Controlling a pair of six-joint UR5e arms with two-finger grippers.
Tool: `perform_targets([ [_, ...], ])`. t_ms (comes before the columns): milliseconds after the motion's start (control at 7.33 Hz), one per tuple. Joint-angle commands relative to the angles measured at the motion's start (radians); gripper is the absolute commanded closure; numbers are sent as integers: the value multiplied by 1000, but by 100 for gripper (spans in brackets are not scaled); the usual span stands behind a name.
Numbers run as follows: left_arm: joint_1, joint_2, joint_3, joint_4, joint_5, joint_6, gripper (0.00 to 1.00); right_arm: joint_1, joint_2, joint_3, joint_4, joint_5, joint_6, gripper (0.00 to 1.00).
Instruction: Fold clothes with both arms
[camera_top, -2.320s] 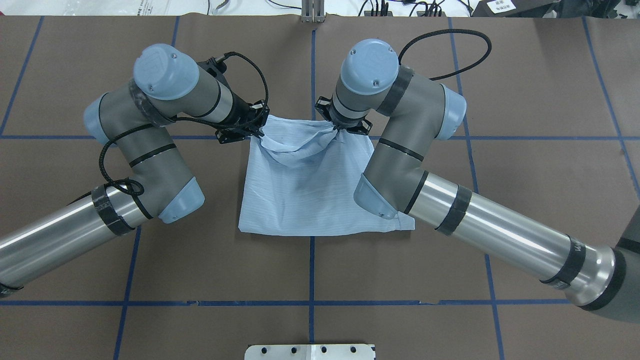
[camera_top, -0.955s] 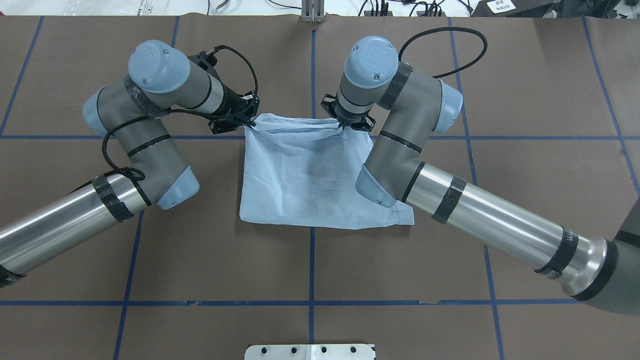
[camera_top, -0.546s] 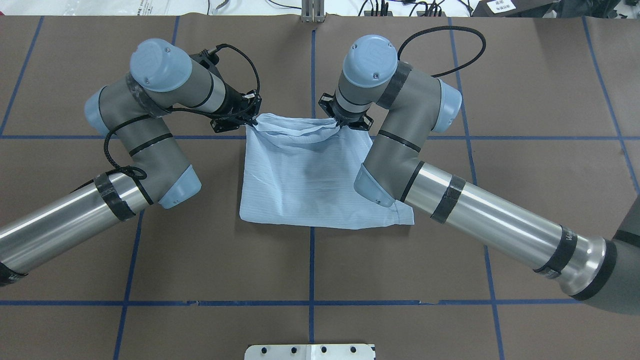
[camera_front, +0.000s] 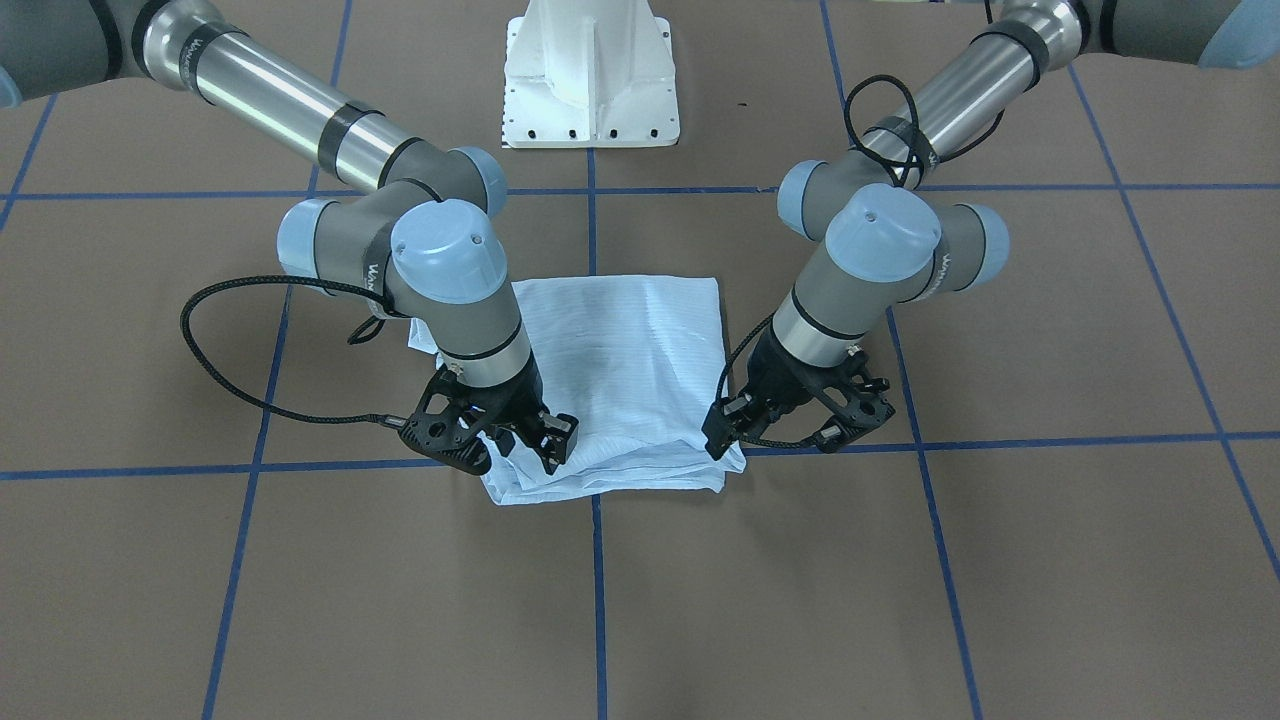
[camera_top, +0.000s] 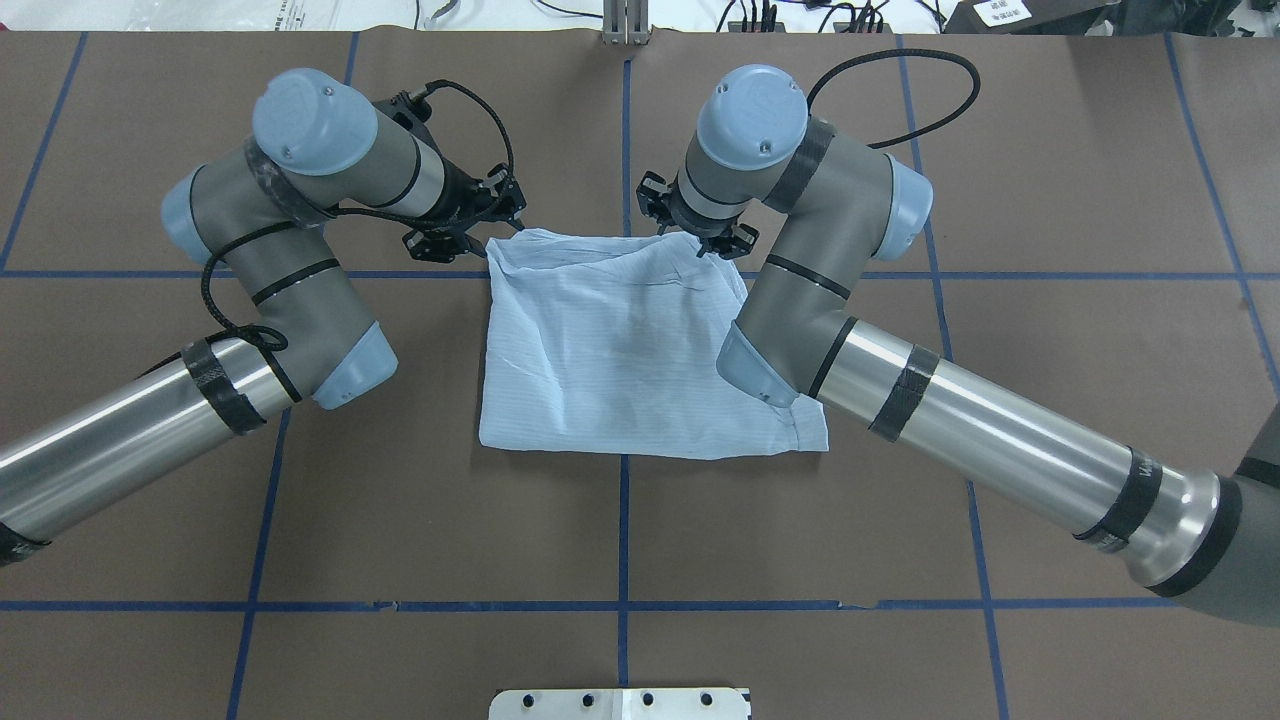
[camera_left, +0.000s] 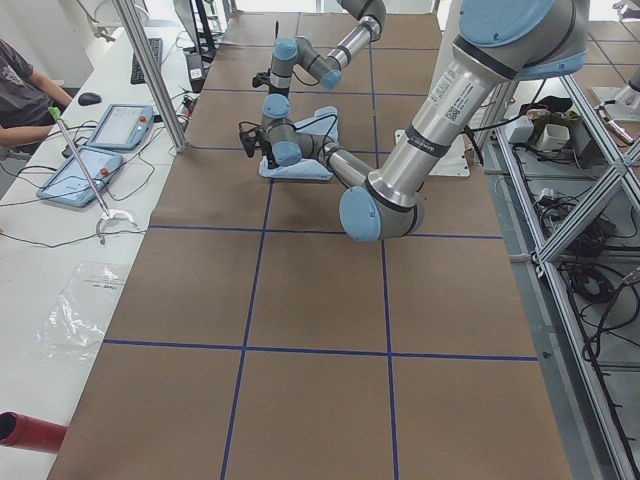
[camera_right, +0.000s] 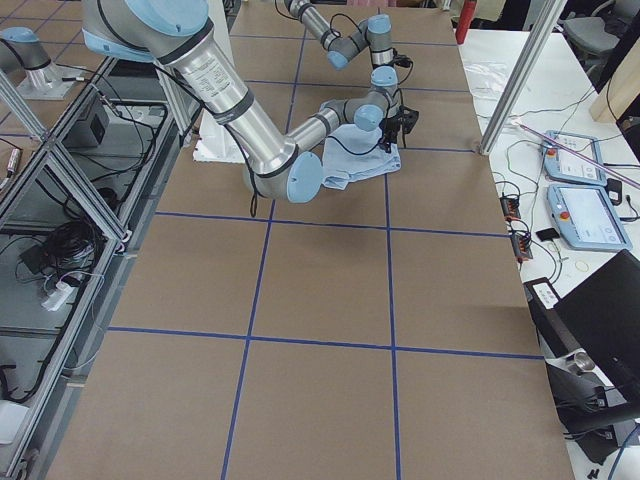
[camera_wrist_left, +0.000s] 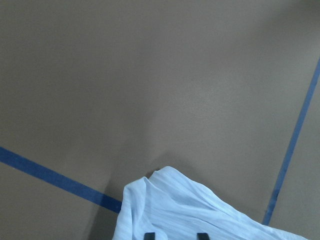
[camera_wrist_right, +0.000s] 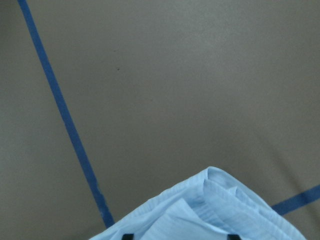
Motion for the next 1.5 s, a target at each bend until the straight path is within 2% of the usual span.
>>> perform_targets([
  [0,-60,21,-5,10,-12,84,1,67,-23,1,-21,58,-118,0],
  [136,-106,70,-30,12,-15,204,1,140,-65,26,-71,128,-275,0],
  [409,-210,165,-101,71,-15,552,1,299,-192,109,-192,167,-754,0],
  [682,-334,272,-190,149,-18,856,1,482,-309,110,-219,290,-1140,0],
  [819,-400,327,-252,223,-80,993,1,550,-366,118,-220,325,-1248,0],
  [1092,-540,499,-287,208,-220,1292,1,628,-482,147,-217,372,-1416,0],
  [1365,-546,541,-276,170,-222,1276,1,632,-523,156,-210,363,-1412,0],
])
